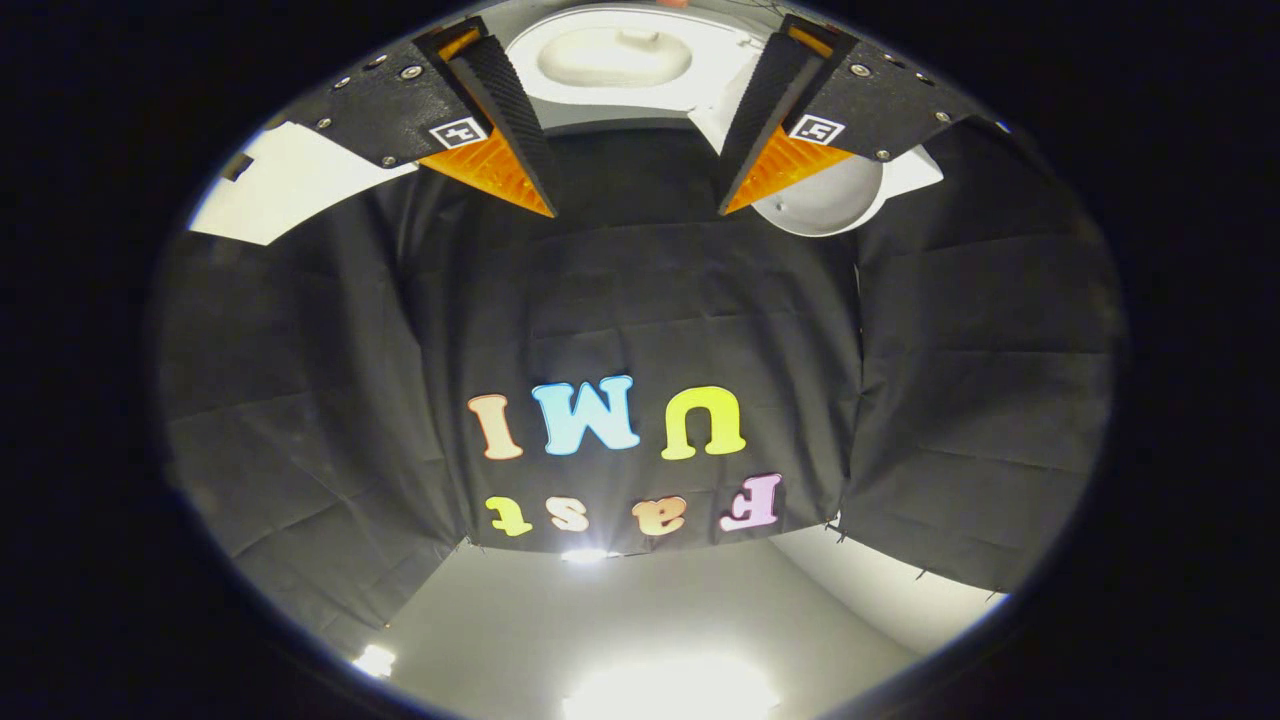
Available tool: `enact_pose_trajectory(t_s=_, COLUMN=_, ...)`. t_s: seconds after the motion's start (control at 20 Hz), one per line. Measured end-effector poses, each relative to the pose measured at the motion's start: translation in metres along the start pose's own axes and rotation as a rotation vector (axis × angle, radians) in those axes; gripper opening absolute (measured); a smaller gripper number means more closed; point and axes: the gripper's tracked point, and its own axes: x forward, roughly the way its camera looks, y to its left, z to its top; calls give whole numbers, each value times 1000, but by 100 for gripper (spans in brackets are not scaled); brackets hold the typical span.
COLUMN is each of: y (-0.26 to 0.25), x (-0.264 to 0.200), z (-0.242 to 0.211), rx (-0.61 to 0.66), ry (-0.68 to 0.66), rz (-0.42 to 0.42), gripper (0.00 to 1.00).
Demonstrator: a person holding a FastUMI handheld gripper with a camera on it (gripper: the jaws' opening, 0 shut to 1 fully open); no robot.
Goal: Open the toilet lid.
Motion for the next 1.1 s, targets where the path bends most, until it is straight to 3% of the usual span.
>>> enact_pose_trajectory(t_s=0.4, y=-44, x=-14, z=5, rx=-4, ry=-28, rz=-21, gripper=94)
enact_pose_trajectory(t_s=1.1, y=-54, x=-17, z=-31, rx=29, ry=39, rz=-18, gripper=93)
